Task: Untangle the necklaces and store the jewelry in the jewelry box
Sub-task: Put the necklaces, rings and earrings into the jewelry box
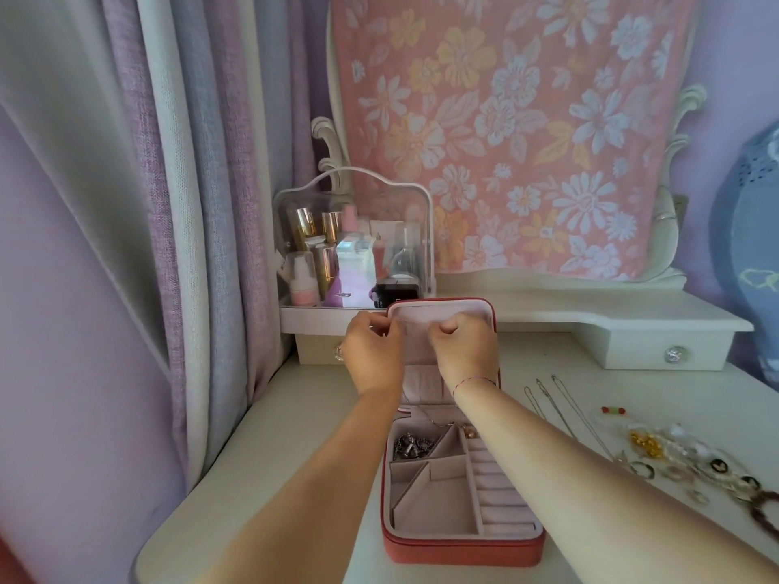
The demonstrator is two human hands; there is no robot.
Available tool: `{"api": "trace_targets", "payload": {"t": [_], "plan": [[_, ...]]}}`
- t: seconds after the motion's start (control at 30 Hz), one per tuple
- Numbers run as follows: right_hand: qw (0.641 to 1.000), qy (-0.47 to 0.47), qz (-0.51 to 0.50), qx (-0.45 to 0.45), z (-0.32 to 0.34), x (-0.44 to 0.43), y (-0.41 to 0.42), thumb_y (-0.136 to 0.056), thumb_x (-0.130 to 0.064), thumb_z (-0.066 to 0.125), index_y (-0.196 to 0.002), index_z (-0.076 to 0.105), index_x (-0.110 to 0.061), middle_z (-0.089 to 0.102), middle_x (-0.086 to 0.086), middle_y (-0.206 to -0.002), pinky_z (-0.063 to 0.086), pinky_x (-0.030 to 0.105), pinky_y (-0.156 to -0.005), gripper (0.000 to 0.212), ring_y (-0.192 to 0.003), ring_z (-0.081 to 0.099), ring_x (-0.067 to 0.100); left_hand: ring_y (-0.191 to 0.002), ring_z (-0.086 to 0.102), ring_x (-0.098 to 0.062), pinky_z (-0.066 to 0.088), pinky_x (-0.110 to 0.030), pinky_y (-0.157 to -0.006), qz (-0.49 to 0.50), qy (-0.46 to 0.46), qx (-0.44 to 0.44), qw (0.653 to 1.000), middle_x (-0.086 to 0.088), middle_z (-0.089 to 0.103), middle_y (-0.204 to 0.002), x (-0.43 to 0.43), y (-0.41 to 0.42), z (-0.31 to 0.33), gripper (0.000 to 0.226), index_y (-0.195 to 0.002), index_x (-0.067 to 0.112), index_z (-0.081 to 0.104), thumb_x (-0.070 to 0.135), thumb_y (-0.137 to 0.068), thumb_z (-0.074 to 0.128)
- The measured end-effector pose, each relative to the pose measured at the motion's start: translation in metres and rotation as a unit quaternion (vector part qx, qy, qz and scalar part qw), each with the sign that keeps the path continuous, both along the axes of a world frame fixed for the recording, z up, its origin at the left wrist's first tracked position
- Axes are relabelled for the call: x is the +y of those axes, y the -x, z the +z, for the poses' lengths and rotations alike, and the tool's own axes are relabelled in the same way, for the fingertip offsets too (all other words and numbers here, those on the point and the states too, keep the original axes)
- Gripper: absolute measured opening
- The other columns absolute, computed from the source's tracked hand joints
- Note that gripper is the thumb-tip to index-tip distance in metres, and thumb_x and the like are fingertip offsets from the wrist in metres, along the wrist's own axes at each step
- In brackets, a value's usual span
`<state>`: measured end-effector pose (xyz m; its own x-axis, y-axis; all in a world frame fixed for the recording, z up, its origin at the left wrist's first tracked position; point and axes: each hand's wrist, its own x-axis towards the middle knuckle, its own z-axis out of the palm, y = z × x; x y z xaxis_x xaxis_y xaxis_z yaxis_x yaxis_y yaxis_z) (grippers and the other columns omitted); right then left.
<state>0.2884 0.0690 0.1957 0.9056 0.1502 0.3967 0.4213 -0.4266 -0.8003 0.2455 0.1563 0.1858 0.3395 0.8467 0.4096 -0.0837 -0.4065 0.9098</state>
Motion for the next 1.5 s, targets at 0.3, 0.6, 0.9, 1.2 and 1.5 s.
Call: {"api": "trace_targets", "payload": {"t": [0.3,0.6,0.9,1.2,1.5], "plan": [[0.998,0.035,0.045,0.020,-0.019,-0.009,0.000,-0.086,-0.027,0.063,-0.055,0.057,-0.007,0.055,0.013,-0.054,0.042,0.031,-0.051,0.038,-0.057,0.054,0.030,-0.072,0.061,-0.015,0.048,-0.027,-0.066,0.010,-0.039,0.067,0.997,0.007,0.062,-0.073,-0.005,0.009,-0.022,0.013,-0.073,0.018,0.063,0.014,-0.083,0.070],[0.922,-0.036,0.313,0.223,-0.022,-0.033,0.027,-0.085,-0.007,0.068,-0.096,0.069,0.001,0.059,0.008,-0.076,0.050,0.025,-0.059,0.014,-0.063,0.055,0.014,-0.121,0.050,-0.011,0.037,-0.023,-0.098,-0.149,0.059,0.087,0.983,0.002,0.055,-0.128,0.000,0.023,-0.035,0.018,-0.073,0.016,0.071,0.023,-0.089,0.067],[0.927,-0.043,0.295,0.229,-0.028,-0.036,0.037,-0.081,-0.010,0.073,-0.092,0.065,-0.014,0.061,0.005,-0.089,0.058,0.038,-0.080,0.014,-0.087,0.062,0.021,-0.125,0.051,-0.018,0.040,-0.031,-0.105,-0.207,0.071,0.023,0.975,0.000,0.053,-0.135,-0.008,0.030,-0.027,0.009,-0.076,0.024,0.078,0.025,-0.081,0.071],[0.912,-0.104,0.300,0.259,-0.024,-0.040,0.039,-0.085,0.001,0.065,-0.108,0.065,-0.009,0.060,0.007,-0.086,0.046,0.028,-0.054,0.025,-0.052,0.046,0.010,-0.120,0.043,-0.003,0.035,-0.006,-0.087,-0.243,0.097,0.024,0.965,0.009,0.038,-0.141,-0.013,0.036,-0.028,0.012,-0.087,0.008,0.074,0.012,-0.091,0.064],[0.948,-0.019,0.280,0.151,-0.017,-0.060,0.043,-0.088,-0.015,0.067,-0.089,0.072,-0.006,0.070,0.008,-0.086,0.043,0.010,-0.067,0.011,-0.079,0.063,0.016,-0.127,0.036,-0.008,0.022,-0.009,-0.098,-0.183,-0.049,0.069,0.979,0.002,0.038,-0.135,-0.003,0.035,-0.042,0.022,-0.115,0.017,0.066,0.014,-0.094,0.060]]}}
